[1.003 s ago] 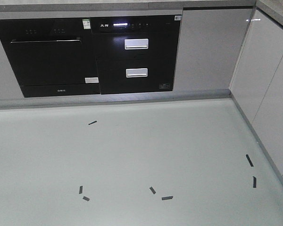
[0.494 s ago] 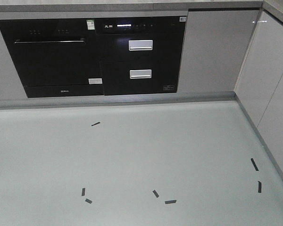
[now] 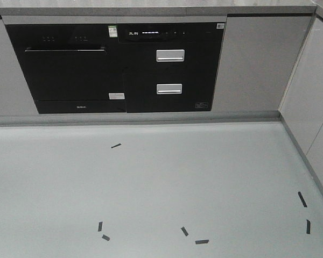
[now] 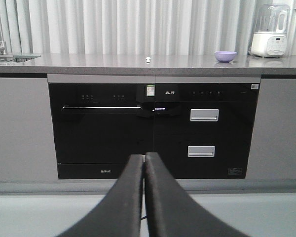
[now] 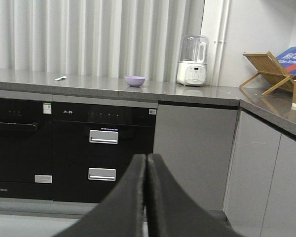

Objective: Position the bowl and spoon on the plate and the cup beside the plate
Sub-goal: 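Drive the base toward the counter holding the spoon and bowl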

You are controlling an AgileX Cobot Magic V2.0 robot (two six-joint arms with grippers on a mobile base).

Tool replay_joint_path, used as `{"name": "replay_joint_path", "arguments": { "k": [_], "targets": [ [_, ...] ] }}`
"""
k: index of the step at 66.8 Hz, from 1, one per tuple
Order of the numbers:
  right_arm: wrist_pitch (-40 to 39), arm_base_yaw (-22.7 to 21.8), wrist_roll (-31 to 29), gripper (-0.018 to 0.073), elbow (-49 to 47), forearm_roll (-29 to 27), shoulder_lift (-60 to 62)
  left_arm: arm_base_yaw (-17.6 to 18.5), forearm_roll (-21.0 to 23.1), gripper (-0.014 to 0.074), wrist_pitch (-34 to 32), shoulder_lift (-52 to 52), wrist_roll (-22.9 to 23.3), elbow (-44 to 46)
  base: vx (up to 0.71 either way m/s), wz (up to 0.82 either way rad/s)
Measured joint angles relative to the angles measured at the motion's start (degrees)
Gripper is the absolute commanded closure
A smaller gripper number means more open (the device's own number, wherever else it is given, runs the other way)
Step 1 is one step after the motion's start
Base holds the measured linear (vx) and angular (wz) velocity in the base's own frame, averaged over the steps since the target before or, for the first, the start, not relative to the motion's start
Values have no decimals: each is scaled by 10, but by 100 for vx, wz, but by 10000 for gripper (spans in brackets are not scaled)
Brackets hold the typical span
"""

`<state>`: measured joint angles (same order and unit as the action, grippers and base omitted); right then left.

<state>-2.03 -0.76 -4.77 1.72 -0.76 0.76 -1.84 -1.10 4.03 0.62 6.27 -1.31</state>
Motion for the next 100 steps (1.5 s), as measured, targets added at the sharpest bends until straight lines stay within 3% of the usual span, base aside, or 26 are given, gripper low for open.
{"name": "replay_joint_path", "arguments": {
  "k": [100],
  "targets": [
    [0, 0, 0, 570, 0, 0, 0, 0, 0, 603, 0, 0, 0, 0, 17, -1]
  ]
}}
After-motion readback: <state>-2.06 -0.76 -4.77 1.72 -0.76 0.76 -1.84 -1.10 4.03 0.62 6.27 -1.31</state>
